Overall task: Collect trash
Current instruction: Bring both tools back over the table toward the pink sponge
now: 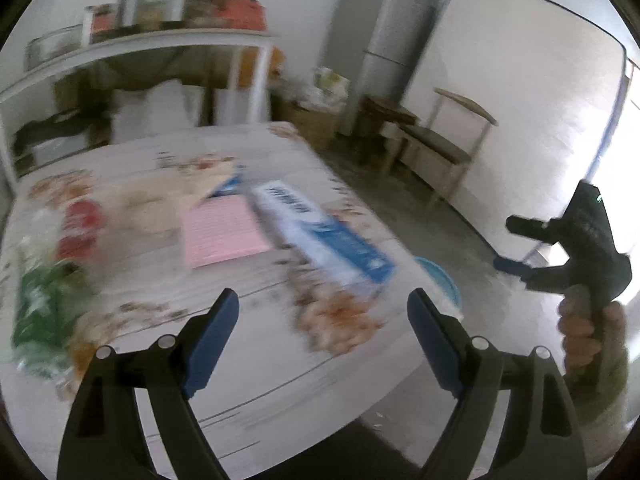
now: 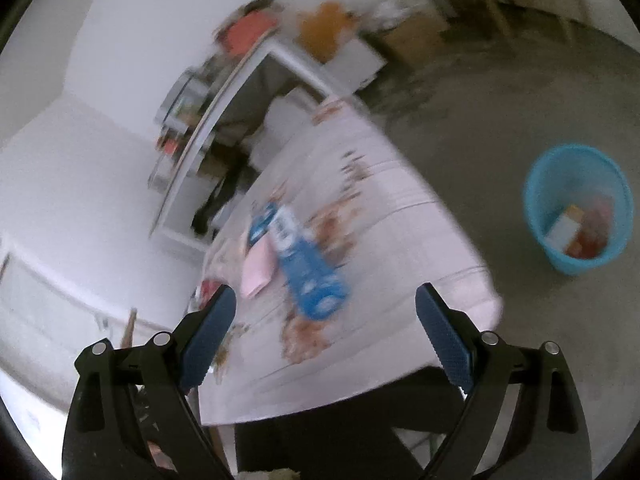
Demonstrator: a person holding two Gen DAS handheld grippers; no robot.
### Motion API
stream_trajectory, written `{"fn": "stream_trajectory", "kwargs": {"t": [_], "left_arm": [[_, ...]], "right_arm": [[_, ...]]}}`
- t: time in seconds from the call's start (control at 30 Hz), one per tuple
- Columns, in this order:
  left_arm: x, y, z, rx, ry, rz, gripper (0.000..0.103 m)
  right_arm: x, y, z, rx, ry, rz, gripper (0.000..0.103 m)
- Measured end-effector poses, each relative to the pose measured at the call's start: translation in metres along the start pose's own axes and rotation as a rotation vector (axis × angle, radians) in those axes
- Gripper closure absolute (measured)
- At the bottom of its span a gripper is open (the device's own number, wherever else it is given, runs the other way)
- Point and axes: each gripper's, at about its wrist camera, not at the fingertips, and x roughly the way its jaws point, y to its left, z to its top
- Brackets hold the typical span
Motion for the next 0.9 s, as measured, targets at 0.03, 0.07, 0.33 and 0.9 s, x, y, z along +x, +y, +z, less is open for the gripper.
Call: {"fn": "stream_trajectory", "kwargs": {"t": [0.03, 0.07, 0.33, 0.9], "left_arm": [[-0.006, 0.008, -0.006, -0.009, -0.012, 0.018, 0.019], [-0.009, 0.015, -0.01, -0.012, -0.019, 0.03, 0.019], [-0.031, 0.039, -0.037, 0.045, -0.144, 0.193, 0.019], [-0.01, 0.047, -0.039, 0.219, -0.254, 0.402, 0.023]], "right_arm": [[0.006, 0.01, 0.0, -0.022, 0.014, 0.003, 0.016], [0.014, 0.022, -0.001, -0.045, 0.031, 0.007, 0.016], [0.076, 0.096, -0.013, -0.196, 0.156, 0.032, 0.016], [0.205, 0.145, -0.012, -0.35, 0.336, -0.157, 0.034]]}}
